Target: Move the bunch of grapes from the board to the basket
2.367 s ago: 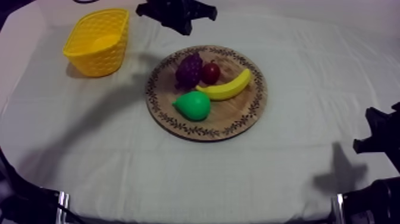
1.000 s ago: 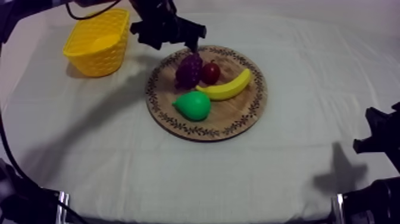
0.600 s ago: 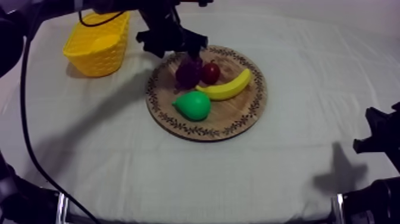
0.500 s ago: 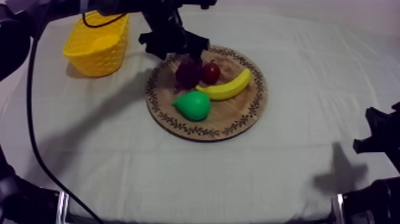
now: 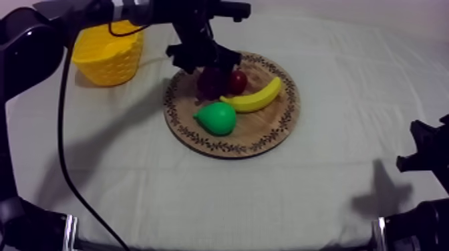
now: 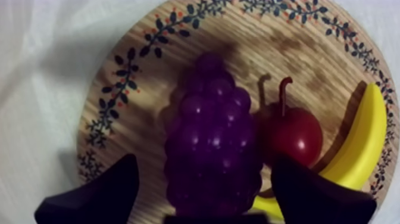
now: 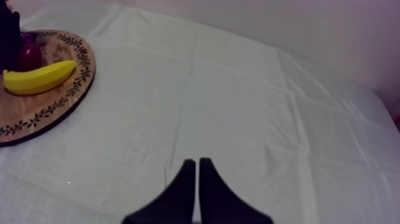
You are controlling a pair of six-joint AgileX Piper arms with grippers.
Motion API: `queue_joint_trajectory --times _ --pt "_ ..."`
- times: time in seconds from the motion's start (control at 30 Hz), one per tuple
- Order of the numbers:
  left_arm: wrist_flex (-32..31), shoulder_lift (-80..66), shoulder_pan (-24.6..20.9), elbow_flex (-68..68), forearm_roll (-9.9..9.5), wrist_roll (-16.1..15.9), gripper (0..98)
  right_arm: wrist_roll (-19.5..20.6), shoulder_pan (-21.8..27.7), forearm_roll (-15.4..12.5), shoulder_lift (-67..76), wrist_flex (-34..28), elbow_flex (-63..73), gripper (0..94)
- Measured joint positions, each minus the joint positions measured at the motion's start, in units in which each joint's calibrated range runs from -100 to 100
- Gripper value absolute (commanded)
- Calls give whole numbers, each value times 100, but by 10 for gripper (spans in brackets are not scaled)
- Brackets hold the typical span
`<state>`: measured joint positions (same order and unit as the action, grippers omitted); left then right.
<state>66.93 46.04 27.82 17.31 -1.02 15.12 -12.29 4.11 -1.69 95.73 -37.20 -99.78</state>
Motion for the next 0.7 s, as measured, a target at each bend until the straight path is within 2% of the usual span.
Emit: queue_joint_trajectory --times 0.47,0.7 --pt "40 355 -6 193 102 -60 812 0 0 0 0 0 0 5" --pt "-89 331 15 165 69 -140 713 0 0 0 0 0 0 5"
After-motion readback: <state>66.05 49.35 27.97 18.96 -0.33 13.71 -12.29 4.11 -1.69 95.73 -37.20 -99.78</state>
